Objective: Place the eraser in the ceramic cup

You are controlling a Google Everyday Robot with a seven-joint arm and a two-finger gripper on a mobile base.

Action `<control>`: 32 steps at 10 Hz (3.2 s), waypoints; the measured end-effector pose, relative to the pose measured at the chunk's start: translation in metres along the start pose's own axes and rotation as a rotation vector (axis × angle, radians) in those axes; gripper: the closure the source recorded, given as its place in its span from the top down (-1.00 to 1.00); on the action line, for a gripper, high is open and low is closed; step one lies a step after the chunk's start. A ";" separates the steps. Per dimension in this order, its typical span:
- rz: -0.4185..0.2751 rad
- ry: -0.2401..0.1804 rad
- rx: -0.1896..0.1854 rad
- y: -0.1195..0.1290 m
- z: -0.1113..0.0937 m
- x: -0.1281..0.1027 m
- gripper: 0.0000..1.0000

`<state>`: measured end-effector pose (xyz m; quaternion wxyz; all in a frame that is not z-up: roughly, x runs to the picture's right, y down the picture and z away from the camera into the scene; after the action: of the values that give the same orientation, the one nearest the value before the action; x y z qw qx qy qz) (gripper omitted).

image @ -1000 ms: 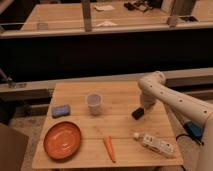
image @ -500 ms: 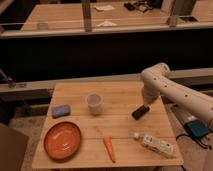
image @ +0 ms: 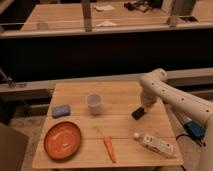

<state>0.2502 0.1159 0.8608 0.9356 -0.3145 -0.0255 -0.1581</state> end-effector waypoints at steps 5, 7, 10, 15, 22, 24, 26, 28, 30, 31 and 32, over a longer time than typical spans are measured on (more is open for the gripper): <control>-0.023 -0.009 -0.006 -0.001 0.004 0.001 -0.01; -0.032 -0.014 -0.021 -0.004 0.020 0.001 0.25; -0.043 -0.016 -0.023 -0.003 0.030 0.000 0.08; -0.060 -0.010 -0.013 0.003 0.008 0.011 -0.60; -0.088 -0.018 -0.001 -0.005 0.009 0.010 0.06; -0.097 -0.022 0.001 -0.009 0.010 0.008 0.06; -0.104 -0.024 -0.001 -0.009 0.011 0.007 -0.09; -0.110 -0.024 -0.001 -0.008 0.013 0.008 -0.20; -0.123 -0.024 0.006 -0.010 0.011 0.009 -0.21; -0.128 -0.024 0.009 -0.011 0.009 0.009 -0.28; -0.132 -0.023 0.015 -0.013 0.005 0.010 -0.33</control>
<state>0.2561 0.1063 0.8734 0.9250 -0.3071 -0.0580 -0.2159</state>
